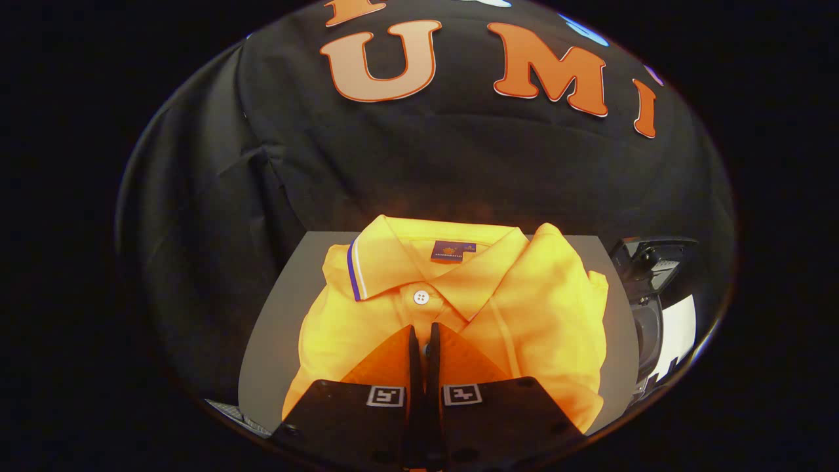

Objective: Put the clothes into the washing machine and then close the washing machine lid.

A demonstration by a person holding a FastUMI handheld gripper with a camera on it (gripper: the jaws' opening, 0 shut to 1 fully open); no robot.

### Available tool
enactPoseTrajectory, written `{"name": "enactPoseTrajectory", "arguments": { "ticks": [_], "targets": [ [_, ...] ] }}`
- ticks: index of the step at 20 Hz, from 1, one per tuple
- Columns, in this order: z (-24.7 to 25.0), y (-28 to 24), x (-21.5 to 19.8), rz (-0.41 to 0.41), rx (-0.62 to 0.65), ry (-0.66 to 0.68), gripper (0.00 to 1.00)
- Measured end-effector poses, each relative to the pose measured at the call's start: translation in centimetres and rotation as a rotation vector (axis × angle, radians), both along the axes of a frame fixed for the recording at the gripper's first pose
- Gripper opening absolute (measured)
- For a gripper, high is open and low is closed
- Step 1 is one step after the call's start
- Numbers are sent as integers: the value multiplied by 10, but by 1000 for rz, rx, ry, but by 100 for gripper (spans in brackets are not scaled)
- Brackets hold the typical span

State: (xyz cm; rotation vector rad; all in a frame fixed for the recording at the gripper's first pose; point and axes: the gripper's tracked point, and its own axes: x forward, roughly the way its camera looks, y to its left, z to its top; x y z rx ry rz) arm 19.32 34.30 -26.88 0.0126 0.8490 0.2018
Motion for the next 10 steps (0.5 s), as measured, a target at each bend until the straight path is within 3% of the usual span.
{"name": "enactPoseTrajectory", "arguments": {
  "ticks": [10],
  "targets": [
    [50,-18,7,-7,80,-181,8]
  ]
}}
